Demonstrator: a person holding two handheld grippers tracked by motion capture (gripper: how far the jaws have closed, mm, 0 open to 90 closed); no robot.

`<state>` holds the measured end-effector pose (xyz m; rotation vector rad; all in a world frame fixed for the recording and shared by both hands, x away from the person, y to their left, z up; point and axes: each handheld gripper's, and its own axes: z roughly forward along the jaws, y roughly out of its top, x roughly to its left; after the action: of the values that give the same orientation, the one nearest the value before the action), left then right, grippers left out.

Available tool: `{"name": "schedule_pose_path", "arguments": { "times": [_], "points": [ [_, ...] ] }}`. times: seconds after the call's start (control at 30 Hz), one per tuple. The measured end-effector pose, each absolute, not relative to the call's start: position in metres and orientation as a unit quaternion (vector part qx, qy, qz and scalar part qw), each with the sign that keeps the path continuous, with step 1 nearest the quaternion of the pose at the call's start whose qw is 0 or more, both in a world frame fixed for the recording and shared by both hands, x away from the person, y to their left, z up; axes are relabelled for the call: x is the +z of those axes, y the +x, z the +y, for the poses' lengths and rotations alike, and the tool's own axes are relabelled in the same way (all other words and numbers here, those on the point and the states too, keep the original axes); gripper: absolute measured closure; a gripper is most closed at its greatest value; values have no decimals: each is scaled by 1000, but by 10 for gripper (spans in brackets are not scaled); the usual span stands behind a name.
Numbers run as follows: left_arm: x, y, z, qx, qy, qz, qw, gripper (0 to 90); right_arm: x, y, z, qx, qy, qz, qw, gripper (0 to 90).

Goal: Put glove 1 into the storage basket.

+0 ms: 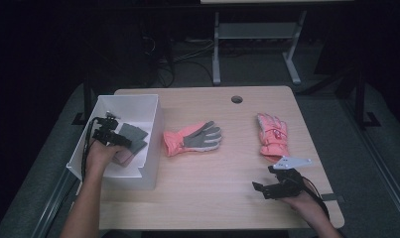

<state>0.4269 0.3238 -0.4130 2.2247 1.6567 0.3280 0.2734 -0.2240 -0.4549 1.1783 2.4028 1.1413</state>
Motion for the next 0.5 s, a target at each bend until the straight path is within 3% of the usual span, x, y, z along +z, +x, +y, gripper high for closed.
{"name": "schedule_pose_path", "arguments": {
  "times": [0.2,0.5],
  "points": [
    [-388,424,319,132,785,573,195,163,-455,272,-225,391,402,820,117,131],
    [-353,409,313,131,792,536,264,141,-455,272,-223,390,399,822,115,132]
  ]
}}
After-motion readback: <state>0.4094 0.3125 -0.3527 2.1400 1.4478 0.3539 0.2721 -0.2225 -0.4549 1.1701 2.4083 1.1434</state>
